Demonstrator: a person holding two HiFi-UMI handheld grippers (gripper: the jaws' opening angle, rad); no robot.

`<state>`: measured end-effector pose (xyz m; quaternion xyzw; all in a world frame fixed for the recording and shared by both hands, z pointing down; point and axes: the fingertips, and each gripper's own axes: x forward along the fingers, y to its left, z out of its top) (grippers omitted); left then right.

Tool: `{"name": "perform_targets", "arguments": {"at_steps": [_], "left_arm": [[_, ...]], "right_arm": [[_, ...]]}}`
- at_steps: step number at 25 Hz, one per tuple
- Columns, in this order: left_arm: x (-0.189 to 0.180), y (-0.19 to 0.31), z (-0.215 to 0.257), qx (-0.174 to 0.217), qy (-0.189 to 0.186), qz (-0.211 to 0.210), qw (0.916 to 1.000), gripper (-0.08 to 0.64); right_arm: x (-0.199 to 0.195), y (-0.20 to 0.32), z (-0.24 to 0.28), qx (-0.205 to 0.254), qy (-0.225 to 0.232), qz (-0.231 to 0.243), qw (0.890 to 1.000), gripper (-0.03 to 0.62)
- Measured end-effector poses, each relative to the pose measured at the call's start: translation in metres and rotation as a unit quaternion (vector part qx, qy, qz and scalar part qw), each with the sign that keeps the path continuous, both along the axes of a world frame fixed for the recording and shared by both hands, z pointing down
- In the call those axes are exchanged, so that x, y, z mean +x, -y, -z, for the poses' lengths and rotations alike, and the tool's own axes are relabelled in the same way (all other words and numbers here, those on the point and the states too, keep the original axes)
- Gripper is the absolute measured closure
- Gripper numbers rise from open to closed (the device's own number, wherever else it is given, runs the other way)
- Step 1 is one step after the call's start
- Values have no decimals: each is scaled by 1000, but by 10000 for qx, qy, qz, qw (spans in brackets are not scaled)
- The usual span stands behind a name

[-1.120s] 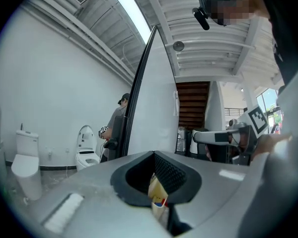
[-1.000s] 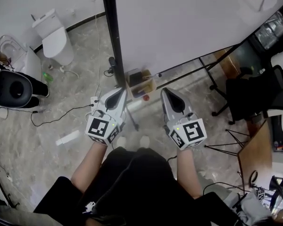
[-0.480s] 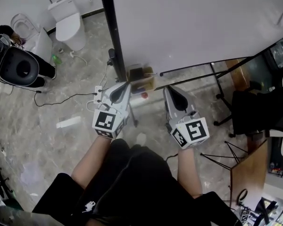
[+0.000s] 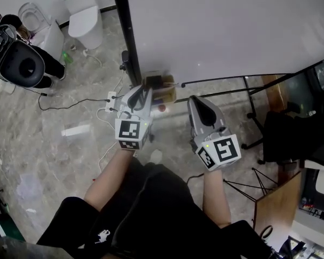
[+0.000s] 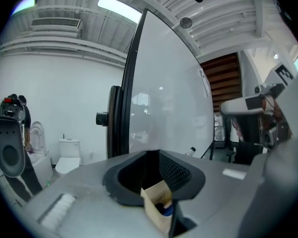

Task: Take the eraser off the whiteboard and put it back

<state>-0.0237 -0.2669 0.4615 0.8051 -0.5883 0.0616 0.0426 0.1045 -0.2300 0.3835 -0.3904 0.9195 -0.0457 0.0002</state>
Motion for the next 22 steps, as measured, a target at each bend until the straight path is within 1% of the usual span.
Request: {"name": "perform_targets", "arguments": {"at_steps": [5,11,14,17,22], "left_arm": [[1,9,-10,-36,161,412,9990,363],[10,17,-21,-139,342,671,9971,262],[12,20,-27,-204,438,798,9956,233],[11,26,-32,-247,469,940,9942,218],[14,32,-37,-304,441,1021,9933,215]], "right_arm": [[-1,8,-1,-12,-27,126,9999,583],[-2,14,-3,-20,-22,209,9998,583],[-4,16,-6,-49,6,244,9997,583],[-9,18,-9,-54,-20,278,9996,583],[-19,28,-9,47,-172,259,9995,583]]}}
